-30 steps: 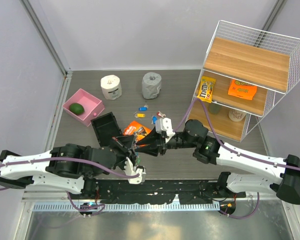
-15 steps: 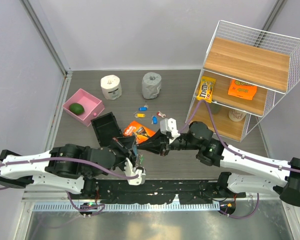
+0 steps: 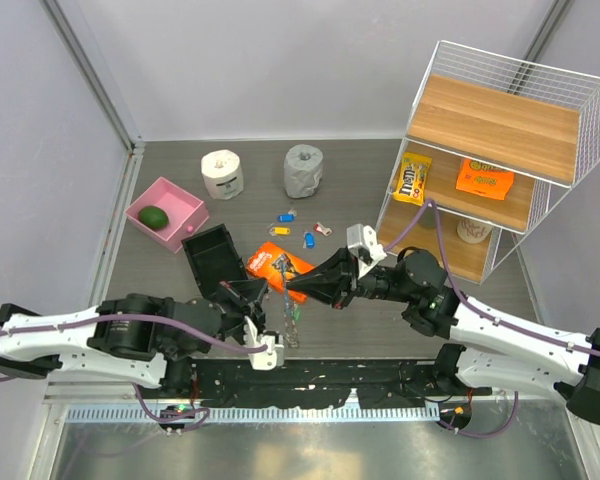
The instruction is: Remove the keys from the keyring
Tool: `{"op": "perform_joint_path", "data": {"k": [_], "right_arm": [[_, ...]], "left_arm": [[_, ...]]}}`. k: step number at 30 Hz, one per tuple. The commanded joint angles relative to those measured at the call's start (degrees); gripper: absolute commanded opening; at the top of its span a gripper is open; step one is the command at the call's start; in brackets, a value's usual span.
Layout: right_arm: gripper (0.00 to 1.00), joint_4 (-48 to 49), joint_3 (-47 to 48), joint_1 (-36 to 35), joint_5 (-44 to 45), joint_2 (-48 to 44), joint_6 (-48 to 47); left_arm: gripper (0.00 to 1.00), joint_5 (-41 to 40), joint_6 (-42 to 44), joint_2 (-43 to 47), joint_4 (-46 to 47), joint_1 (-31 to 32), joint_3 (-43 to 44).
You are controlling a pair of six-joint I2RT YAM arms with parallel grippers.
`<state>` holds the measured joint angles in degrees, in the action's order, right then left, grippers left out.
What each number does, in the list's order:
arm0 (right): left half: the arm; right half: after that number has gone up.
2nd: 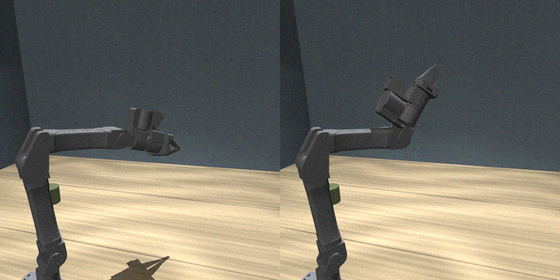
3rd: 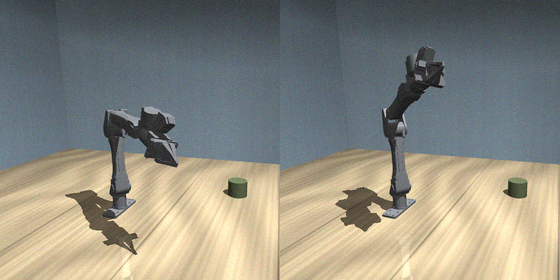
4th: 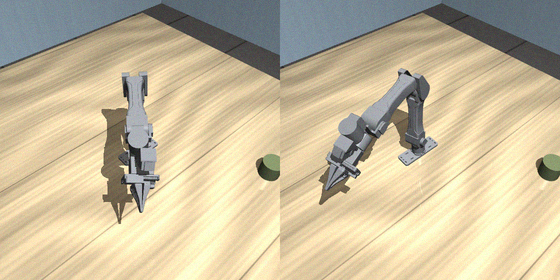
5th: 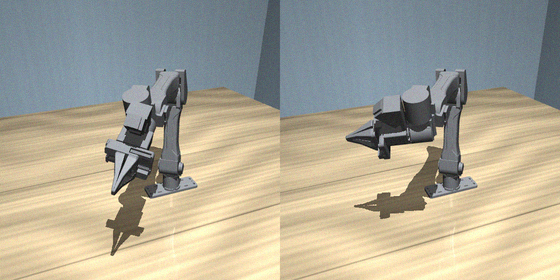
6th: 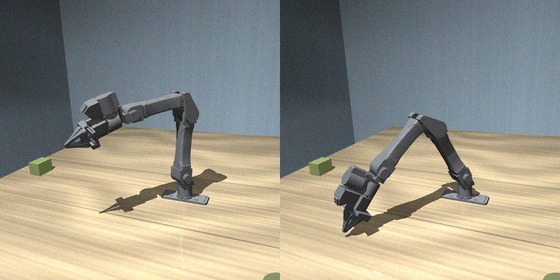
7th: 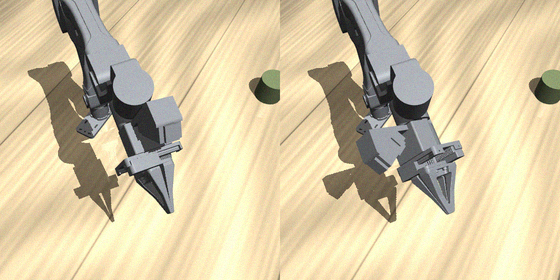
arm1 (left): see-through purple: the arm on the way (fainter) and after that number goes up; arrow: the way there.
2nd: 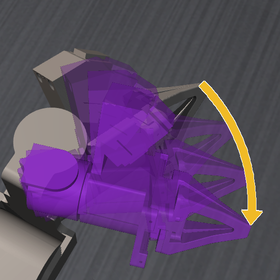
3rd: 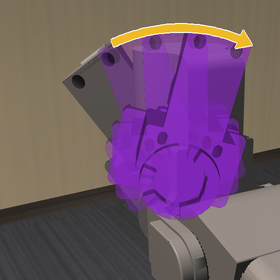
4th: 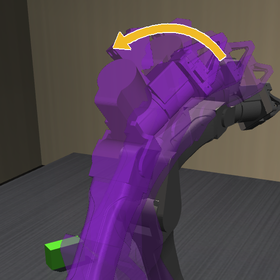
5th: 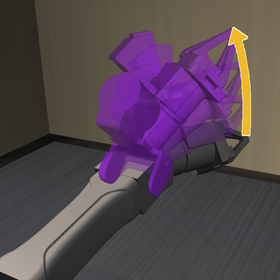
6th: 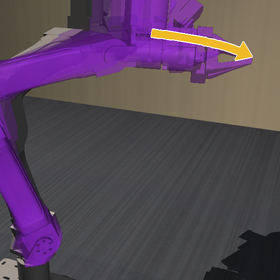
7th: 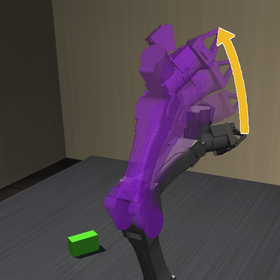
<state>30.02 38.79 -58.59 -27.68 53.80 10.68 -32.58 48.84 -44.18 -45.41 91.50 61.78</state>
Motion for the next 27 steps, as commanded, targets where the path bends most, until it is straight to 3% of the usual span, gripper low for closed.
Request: {"op": "perform_joint_path", "data": {"k": [1, 4, 9, 15, 17, 21, 24, 27], "right_arm": [[0.05, 11.97, -2.04, 0.32, 5.35, -2.73, 4.79], [0.05, 8.85, -4.85, 0.32, 13.93, -6.59, 1.47], [0.05, -6.07, -6.97, 0.32, 23.72, -15.37, -2.85], [0.05, -25.85, -6.36, 0.32, 39.09, -25.56, -2.95], [0.05, -31.23, -6.09, 0.32, 44.27, -28.65, -2.33], [0.05, -37.92, -5.22, 0.32, 45.61, -32.44, -1.54], [0.05, -42.22, -4.42, 0.32, 46.84, -33.41, -0.92], [0.05, -43.38, -4.77, 0.32, 47.72, -34.38, -0.83]], "left_arm": [[0.00, 1.11, -7.07, -0.46, 4.80, -0.18, -2.19], [0.00, 6.54, -17.25, -1.17, 2.97, -4.30, 0.18], [0.00, 8.41, -33.86, -1.51, 4.71, -13.17, -0.34], [0.00, 17.71, -50.75, -14.32, 4.89, -28.55, 3.34], [0.00, 19.65, -53.57, -20.56, 6.11, -32.16, 5.19], [0.00, 23.69, -58.67, -31.38, 9.80, -40.95, 8.01], [0.00, 31.76, -62.19, -36.57, 15.16, -47.36, 7.39], [0.00, 33.11, -62.64, -42.19, 16.84, -49.31, 9.93]]}}
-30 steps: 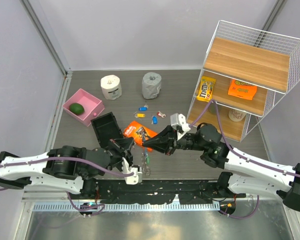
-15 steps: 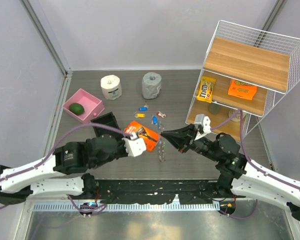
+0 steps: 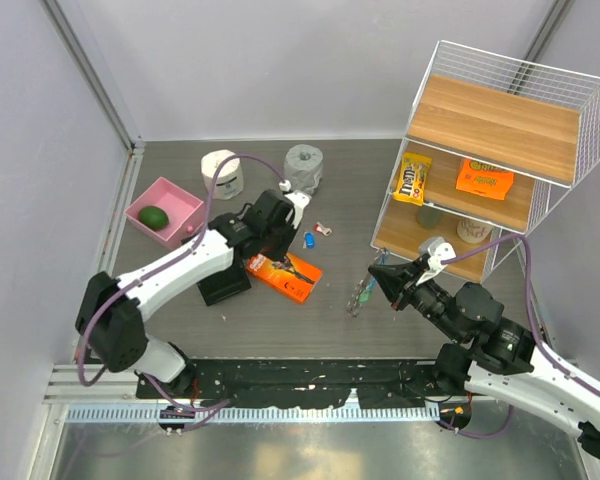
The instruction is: Remove the keys from the keyring
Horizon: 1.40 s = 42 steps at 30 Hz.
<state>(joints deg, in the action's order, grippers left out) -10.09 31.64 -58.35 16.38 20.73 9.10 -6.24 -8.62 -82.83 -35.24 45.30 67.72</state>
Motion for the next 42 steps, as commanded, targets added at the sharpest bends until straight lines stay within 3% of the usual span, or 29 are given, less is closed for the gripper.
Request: {"op": "perform_joint_path", "data": {"k": [1, 5, 8, 13, 20, 29, 30, 32, 33, 40, 42], "right_arm": [[0.05, -3.27, 2.20, 0.08, 3.48, -2.00, 0.91], [0.05, -3.36, 1.85, 0.08, 2.61, -2.54, 1.53], [0.05, -3.36, 1.50, 0.08, 2.43, -2.36, 1.36], [0.05, -1.43, 1.14, 0.08, 1.73, -0.70, 0.65], [0.05, -0.12, 2.46, 0.08, 0.41, 2.12, -0.05], [0.05, 2.26, 1.58, 0.16, -1.61, 3.70, 0.56], [0.05, 2.44, 1.58, 0.08, -1.62, 3.79, 0.65], [0.05, 2.44, 1.85, 0.16, -1.44, 3.97, 0.56], [0.05, 2.44, 1.94, 0.08, -1.61, 4.31, 0.48], [0.05, 1.56, 3.95, 0.16, -2.49, 5.55, -1.98], [0.05, 1.82, 4.83, 0.16, -4.50, 6.25, -3.21]], "left_arm": [[0.00, 4.51, -4.92, -5.48, 6.42, -3.72, 5.30], [0.00, -0.52, -7.80, -7.00, 7.11, -6.88, 4.80], [0.00, -1.23, -10.35, -5.16, 10.89, -10.04, 0.31], [0.00, -1.14, -11.06, -6.38, 10.64, -13.04, 1.00], [0.00, -12.46, -16.95, 3.10, 13.88, -16.55, -6.19], [0.01, -25.75, -22.22, 6.36, 7.65, -19.28, -8.74], [0.20, -26.27, -22.58, 6.71, 7.56, -19.28, -9.27], [0.92, -27.25, -23.28, 7.76, 7.38, -19.37, -9.89], [0.99, -26.90, -22.59, 8.38, 7.47, -19.37, -10.07], [1.00, -18.47, -15.38, 16.63, 8.17, -18.93, -10.33], [1.00, -10.32, -11.70, 19.97, 9.66, -18.84, -11.55]]}}
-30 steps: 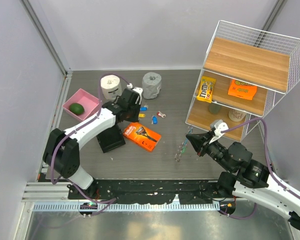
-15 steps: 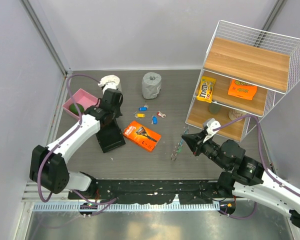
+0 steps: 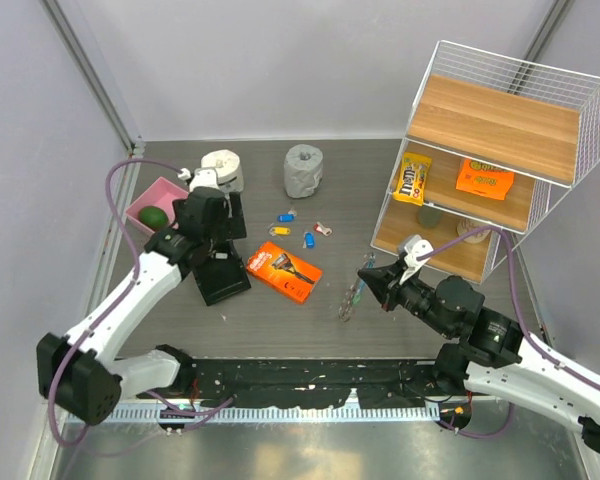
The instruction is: Remove the keys from the keyring
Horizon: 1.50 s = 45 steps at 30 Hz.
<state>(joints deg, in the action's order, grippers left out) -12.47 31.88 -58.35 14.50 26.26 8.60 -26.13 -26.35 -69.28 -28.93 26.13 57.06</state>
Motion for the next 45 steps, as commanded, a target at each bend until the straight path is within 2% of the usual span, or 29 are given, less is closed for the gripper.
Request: {"op": "perform_joint_path", "data": {"k": [1, 3, 6, 9, 15, 20, 26, 31, 45], "right_arm": [[0.05, 4.38, 4.86, 0.16, -3.42, 1.33, -3.06], [0.05, 4.91, 6.09, 0.08, -6.06, 2.38, -4.55], [0.05, 5.96, 8.02, 0.16, -9.31, 4.67, -5.44], [0.05, 7.02, 10.04, 0.34, -9.93, 8.53, -5.44], [0.05, 10.35, 14.70, 1.04, -10.29, 15.04, -3.25], [0.05, 11.15, 19.36, 1.13, -8.27, 19.35, -0.61], [0.05, 14.49, 21.73, 1.13, -7.91, 22.42, 0.54], [0.05, 14.84, 23.75, 1.13, -7.38, 24.80, 1.33], [0.05, 16.16, 24.81, 1.13, -5.36, 27.53, 0.45]], "left_arm": [[0.99, 13.52, 6.74, 8.09, 4.05, 0.50, -1.68], [0.96, 23.71, 8.85, 12.65, 8.34, 0.94, -5.27], [0.94, 31.99, 8.77, 18.81, 18.62, 3.57, -11.51], [0.94, 37.28, 10.26, 21.46, 21.80, 7.78, -13.64], [0.91, 38.08, 14.22, 25.23, 31.80, 18.33, -18.37], [0.91, 40.90, 14.83, 29.63, 41.92, 19.84, -24.27], [0.91, 43.09, 18.87, 29.20, 44.21, 19.92, -26.20], [0.93, 43.97, 19.05, 26.74, 47.20, 20.36, -26.74], [0.99, 38.53, 22.04, 24.28, 47.03, 25.55, -25.24]]}}
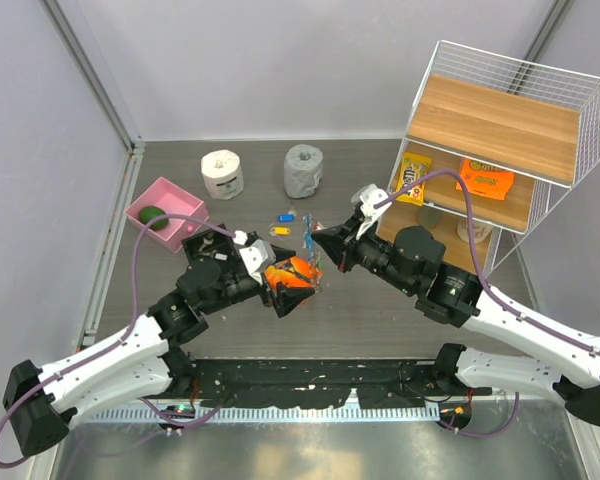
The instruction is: Remove the keys from the keyring
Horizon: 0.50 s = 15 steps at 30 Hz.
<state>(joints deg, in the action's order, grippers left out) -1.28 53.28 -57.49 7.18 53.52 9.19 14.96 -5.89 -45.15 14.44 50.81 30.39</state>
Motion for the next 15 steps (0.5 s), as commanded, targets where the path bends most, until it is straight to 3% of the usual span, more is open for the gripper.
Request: {"op": "perform_joint_path", "data": {"k": [1, 10, 15], "right_arm": [[0.05, 4.97, 3.41, 0.28, 2.40, 0.36, -0.05], [0.05, 6.37, 3.68, 0.28, 4.86, 1.76, 0.21], [0.05, 5.94, 4.55, 0.28, 4.77, 1.86, 0.04]], "left_arm": [[0.99, -3.26, 1.76, -0.12, 3.58, 1.22, 1.60], [0.99, -16.87, 2.55, -5.73, 2.44, 6.14, 5.90], [0.67, -22.51, 5.62, -8.29, -0.98, 6.67, 8.28]]}}
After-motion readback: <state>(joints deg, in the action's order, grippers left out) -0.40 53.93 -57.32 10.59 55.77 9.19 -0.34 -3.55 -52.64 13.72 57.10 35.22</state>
